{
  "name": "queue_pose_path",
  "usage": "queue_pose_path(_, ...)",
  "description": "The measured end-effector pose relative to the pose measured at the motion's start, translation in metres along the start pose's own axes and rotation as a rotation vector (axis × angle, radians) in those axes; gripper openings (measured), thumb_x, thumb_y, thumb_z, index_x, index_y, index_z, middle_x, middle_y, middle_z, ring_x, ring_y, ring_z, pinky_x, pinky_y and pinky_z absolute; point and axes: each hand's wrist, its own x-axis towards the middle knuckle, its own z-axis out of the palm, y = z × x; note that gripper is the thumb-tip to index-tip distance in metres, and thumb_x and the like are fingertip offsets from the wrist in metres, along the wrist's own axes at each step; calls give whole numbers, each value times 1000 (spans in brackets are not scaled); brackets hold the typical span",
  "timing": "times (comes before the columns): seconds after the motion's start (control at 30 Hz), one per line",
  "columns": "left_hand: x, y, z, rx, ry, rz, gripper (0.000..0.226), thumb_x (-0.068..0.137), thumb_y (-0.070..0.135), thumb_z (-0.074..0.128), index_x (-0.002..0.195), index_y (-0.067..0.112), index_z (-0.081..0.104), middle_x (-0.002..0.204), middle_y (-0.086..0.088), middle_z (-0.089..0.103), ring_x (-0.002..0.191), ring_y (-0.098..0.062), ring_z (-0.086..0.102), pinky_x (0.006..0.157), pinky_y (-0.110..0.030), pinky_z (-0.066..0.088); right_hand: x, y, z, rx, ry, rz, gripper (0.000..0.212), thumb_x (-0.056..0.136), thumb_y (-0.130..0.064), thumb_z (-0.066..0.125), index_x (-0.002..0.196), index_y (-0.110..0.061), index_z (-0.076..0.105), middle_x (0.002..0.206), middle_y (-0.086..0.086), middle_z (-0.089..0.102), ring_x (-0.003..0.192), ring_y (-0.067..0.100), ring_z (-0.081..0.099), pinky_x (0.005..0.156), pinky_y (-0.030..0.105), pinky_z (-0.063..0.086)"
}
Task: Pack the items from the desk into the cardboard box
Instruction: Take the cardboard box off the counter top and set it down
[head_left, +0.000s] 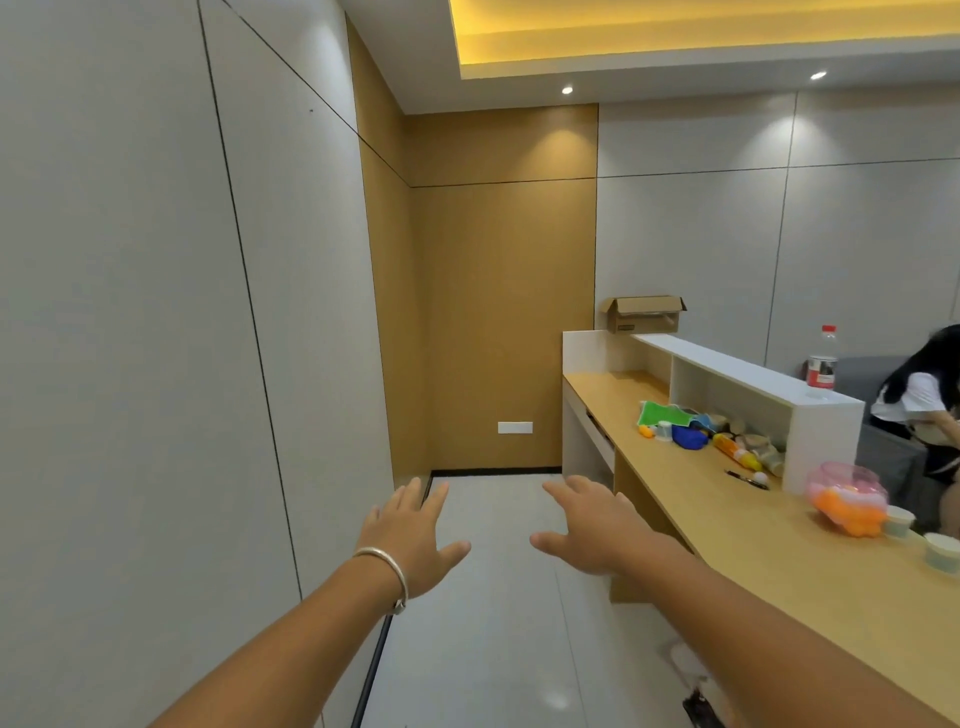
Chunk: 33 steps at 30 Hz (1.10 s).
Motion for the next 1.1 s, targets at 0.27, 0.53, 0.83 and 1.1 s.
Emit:
queue_pose_path(0.27,154,-22,31,21,-30,-56,84,86,71,34,152,33,-3,161,-6,1,147,-24,4,118,-47,11,148,35,20,34,-7,-35,79,85,-65,50,150,-33,19,158,-2,20,143,23,23,115,53,20)
queue_pose_path(0.53,342,-28,82,-5,-20,8,84,85,72,34,151,34,-2,161,-3,1,147,-23,2,117,-48,10,305,90,48,-1,12,30,80,85,-65,50,150,-32,18,159,-1,19,144,24,20,115,56,21)
queue_pose_path(0.83,571,-70,125,-54,-36,71,82,87,69,35,152,35,-3,161,-3,-3,147,-22,-1,117,-48,6,519,128,62,-69,18,144,83,84,-65,52,151,-31,17,157,0,23,143,23,23,114,49,27)
queue_pose_path(1.1,701,-124,151,-56,-48,42,84,85,72,35,151,36,-2,161,-3,-1,147,-23,0,117,-48,6,681,122,108,-33,-8,107,82,84,-65,52,150,-30,17,157,0,25,144,22,22,115,52,23)
